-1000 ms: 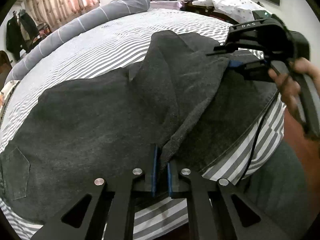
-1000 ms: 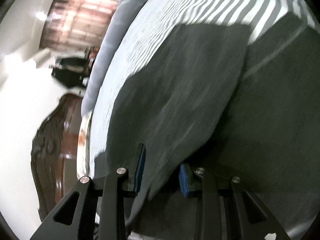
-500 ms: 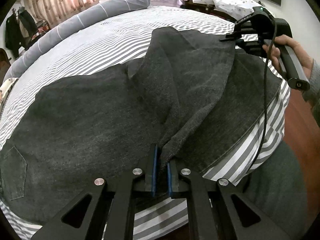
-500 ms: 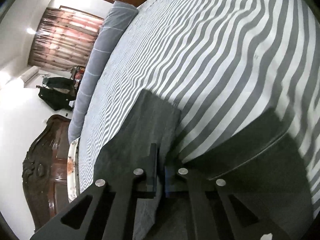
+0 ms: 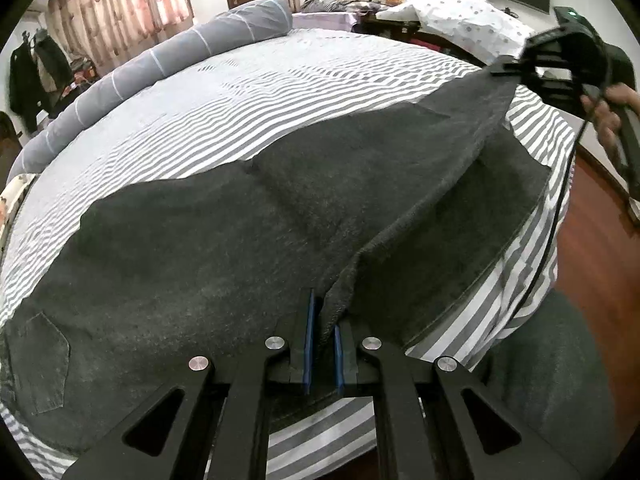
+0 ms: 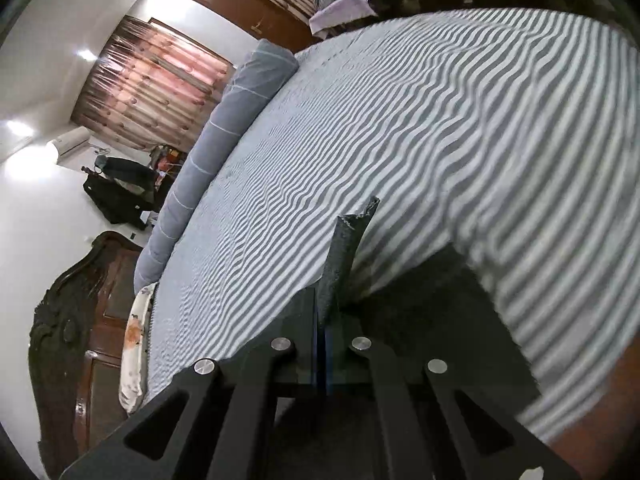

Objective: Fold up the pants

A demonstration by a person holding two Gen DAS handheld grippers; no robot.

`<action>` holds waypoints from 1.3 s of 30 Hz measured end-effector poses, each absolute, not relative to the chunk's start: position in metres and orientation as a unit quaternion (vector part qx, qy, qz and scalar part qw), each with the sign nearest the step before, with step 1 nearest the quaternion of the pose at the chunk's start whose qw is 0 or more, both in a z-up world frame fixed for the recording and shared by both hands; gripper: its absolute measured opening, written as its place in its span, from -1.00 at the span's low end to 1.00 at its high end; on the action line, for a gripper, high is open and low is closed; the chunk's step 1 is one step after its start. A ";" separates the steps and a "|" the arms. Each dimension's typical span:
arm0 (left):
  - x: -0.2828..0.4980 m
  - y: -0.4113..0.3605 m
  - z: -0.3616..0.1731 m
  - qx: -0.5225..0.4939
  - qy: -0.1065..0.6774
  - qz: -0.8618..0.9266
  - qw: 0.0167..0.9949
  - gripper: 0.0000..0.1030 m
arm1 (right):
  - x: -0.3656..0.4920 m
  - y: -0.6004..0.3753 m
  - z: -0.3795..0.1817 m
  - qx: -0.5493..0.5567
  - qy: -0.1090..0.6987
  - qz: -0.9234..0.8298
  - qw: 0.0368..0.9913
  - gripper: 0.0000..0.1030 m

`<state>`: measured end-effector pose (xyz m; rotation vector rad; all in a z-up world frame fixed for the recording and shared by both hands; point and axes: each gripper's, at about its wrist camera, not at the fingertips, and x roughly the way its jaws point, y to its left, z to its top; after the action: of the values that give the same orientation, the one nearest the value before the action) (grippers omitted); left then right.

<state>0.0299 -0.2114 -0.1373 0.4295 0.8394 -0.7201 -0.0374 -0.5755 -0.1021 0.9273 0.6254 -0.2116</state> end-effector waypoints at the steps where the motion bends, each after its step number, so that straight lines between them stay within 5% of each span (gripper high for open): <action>1: 0.029 -0.212 -0.137 0.204 0.395 -0.341 0.828 -0.84 | -0.047 -0.573 -0.100 0.432 0.298 -0.106 0.845 -0.94; 11: 0.015 -0.216 -0.163 0.261 0.398 -0.356 0.804 -0.84 | -0.105 -0.573 -0.166 0.450 0.344 -0.165 0.807 -0.94; 24: 0.017 -0.219 -0.172 0.267 0.405 -0.356 0.799 -0.84 | -0.102 -0.570 -0.181 0.434 0.360 -0.187 0.805 -0.93; 32: 0.022 -0.223 -0.172 0.253 0.425 -0.360 0.791 -0.67 | -0.109 -0.571 -0.173 0.412 0.382 -0.219 0.798 -0.31; 39: 0.025 -0.216 -0.173 0.220 0.432 -0.372 0.792 -0.72 | -0.112 -0.559 -0.148 0.388 0.367 -0.223 0.816 -0.28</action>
<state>0.0248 -0.2160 -0.1732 0.4731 0.9294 -0.7994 -0.1123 -0.5591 -0.1480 0.8271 0.7830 -0.4748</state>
